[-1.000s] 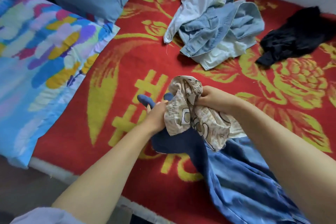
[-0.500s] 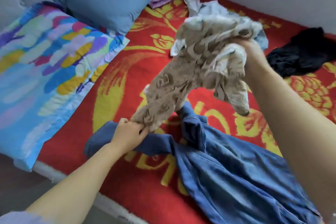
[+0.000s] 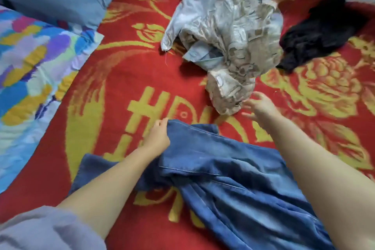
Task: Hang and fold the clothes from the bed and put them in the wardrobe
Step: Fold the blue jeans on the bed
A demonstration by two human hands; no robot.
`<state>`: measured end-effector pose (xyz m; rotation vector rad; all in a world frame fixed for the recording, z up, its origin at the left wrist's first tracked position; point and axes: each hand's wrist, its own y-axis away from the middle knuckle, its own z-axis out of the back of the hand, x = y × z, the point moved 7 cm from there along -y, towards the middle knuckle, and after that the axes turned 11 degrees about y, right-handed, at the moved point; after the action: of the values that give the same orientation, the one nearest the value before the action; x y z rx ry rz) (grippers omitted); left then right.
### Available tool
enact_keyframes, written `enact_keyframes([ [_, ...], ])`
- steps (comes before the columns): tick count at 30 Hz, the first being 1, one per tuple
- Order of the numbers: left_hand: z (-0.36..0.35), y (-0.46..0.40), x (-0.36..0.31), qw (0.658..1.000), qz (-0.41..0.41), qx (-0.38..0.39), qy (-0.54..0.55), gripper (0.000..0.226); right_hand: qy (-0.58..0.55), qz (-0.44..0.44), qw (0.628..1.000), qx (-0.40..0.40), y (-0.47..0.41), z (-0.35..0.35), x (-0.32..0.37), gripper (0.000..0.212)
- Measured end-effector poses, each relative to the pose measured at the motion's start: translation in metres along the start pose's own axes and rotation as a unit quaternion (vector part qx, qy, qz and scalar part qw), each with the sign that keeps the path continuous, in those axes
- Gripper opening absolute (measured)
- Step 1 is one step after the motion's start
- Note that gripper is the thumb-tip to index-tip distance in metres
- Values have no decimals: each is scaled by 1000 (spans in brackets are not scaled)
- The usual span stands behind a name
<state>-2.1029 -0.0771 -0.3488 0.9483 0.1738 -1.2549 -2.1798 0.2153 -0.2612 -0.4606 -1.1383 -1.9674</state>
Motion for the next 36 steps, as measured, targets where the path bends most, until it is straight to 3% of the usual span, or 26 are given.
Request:
enact_keyframes([
  [1, -3, -10, -9, 1000, -25, 11, 17, 70, 120, 16, 992, 35, -2, -23, -26, 37],
  [3, -15, -28, -31, 994, -89, 66, -10, 74, 319, 61, 941, 99, -2, -64, -75, 42],
  [5, -34, -45, -38, 975, -114, 151, -118, 76, 433, 68, 889, 135, -3, -91, -116, 57],
  [7, -45, -54, -34, 944, -102, 203, -240, 61, 502, 68, 856, 107, -5, -99, -135, 53],
  [9, -48, -51, -36, 921, -108, 224, -300, 30, 543, 94, 832, 63, -4, -97, -136, 41],
  [11, -44, -42, -40, 918, -105, 270, -271, 33, 534, 123, 836, 32, 0, -88, -133, 31],
  [13, -27, -27, -38, 909, -54, 335, -243, 29, 471, 149, 869, -2, 6, -71, -124, 27],
  [15, 4, -15, -31, 875, -8, 363, -320, 28, 442, 172, 880, -28, 11, -54, -113, 28],
  [17, 41, -6, -27, 851, 18, 346, -395, 27, 431, 175, 885, -20, 13, -42, -105, 29],
  [19, 73, -3, -26, 851, 11, 310, -423, 24, 421, 159, 893, 29, 14, -38, -104, 25],
  [22, 123, -3, -26, 886, -20, 234, -400, 17, 441, 144, 867, 179, 22, -43, -104, 6],
  [24, 154, -10, -24, 910, -31, 194, -365, 16, 433, 125, 860, 240, 24, -43, -97, 12],
  [27, 173, -38, -19, 920, -37, 131, -366, 19, 433, 124, 875, 177, 4, -38, -84, 8],
  [30, 162, -71, -9, 923, -43, 30, -381, 7, 447, 126, 886, 14, -18, -40, -78, 27],
  [33, 128, -83, 7, 908, -87, -65, -405, 41, 421, 161, 886, -110, -1, -63, -75, 35],
  [34, 105, -77, 12, 911, -120, -42, -392, 46, 411, 188, 888, -91, 12, -82, -78, 31],
  [36, 53, -53, 28, 927, -172, 73, -325, 45, 371, 233, 898, 29, 47, -127, -89, 21],
])
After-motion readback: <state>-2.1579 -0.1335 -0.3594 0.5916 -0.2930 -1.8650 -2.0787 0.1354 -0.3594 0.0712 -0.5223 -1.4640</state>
